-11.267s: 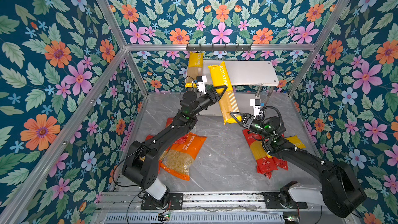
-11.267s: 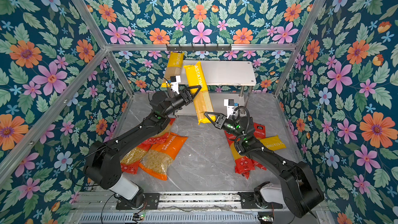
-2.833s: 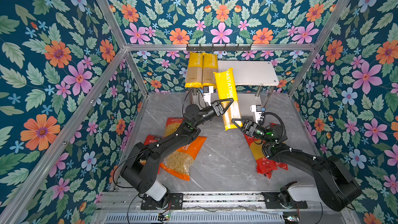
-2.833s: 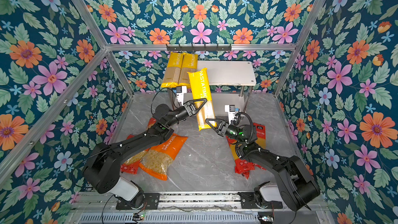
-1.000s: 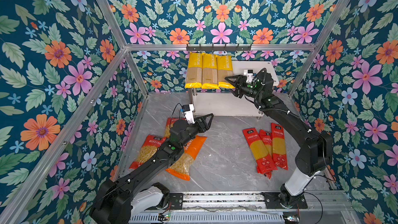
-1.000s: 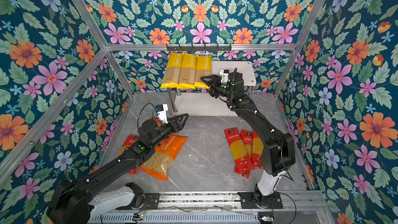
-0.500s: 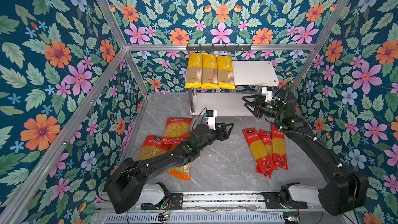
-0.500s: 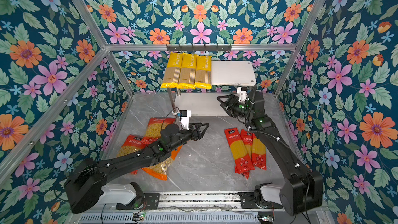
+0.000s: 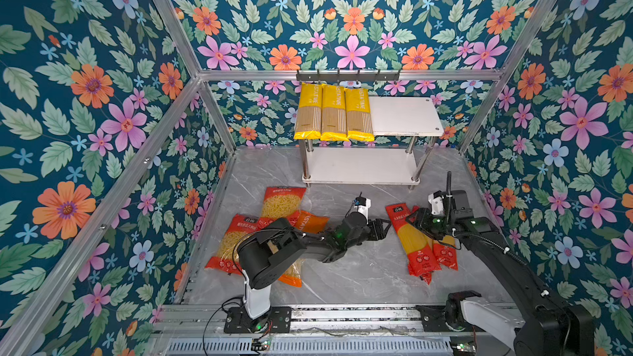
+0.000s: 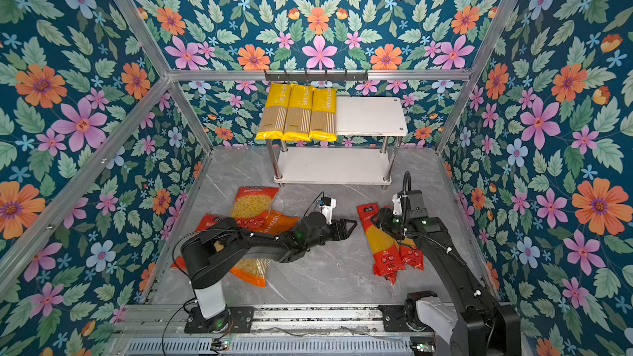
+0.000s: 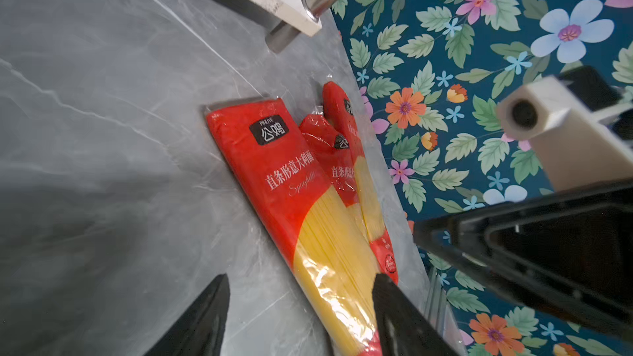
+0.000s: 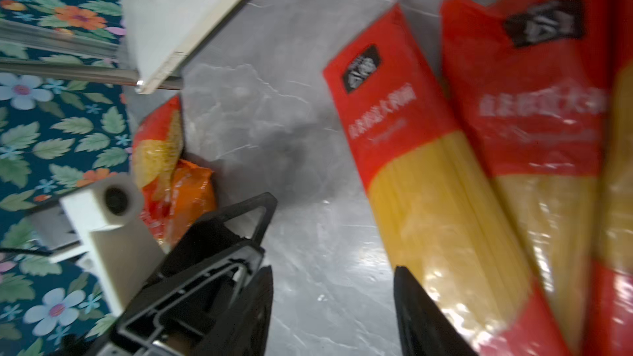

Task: Place and organize the pasta boxes and bags onto the shelf
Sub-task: 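Lower both grippers onto the red spaghetti packs lying on the table, then grasp the nearest red spaghetti pack with the right gripper while the left approaches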

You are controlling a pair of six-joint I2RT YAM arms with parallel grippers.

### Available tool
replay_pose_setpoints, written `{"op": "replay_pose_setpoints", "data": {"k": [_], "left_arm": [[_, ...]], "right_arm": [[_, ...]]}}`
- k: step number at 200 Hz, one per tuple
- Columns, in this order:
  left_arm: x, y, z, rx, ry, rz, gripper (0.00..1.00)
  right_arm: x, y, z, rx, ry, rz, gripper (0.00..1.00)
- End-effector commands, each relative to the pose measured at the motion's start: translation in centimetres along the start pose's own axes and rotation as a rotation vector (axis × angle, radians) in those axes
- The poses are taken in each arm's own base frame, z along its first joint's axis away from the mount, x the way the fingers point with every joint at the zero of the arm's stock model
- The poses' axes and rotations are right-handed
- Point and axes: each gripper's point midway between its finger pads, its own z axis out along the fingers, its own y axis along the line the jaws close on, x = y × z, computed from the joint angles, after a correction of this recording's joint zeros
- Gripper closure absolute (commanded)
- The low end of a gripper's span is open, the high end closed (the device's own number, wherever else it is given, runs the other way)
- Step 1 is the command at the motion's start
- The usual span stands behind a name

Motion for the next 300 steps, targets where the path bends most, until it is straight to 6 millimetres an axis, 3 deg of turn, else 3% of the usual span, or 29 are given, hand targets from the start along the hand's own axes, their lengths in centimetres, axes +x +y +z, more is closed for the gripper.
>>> {"op": "replay_pose_setpoints", "data": {"k": [1,81,133,175,230,267,300], "left_arm": [[0.0,-0.2,1.1,0.021,0.002,-0.068,0.29],[2.4,0.4,3.7,0.079,0.101,-0.163,0.22],[3.0,1.1,4.5,0.082,0.130,-0.201,0.26],[1.8,3.4,3.3,0.048,0.069,-0.267,0.34],[1.7,4.4,2.1,0.001,0.053,-0.274,0.36],[1.8,4.7,1.9,-0.009,0.050,-0.284,0.38],[1.9,4.6,2.0,-0.007,0.050,-0.286,0.41]], "right_arm": [[0.2,-2.7,0.1,0.080,-0.002,0.007,0.42],[1.0,-5.6,2.3,0.188,0.042,0.007,0.42],[3.4,-3.4,3.3,0.124,0.098,0.006,0.42],[4.7,-1.2,3.8,-0.017,0.142,0.077,0.42],[1.7,-3.5,3.3,0.010,0.101,0.059,0.41],[3.0,-3.5,4.8,-0.015,0.160,0.041,0.45],[4.4,-2.1,6.1,-0.043,0.194,-0.015,0.47]]}}
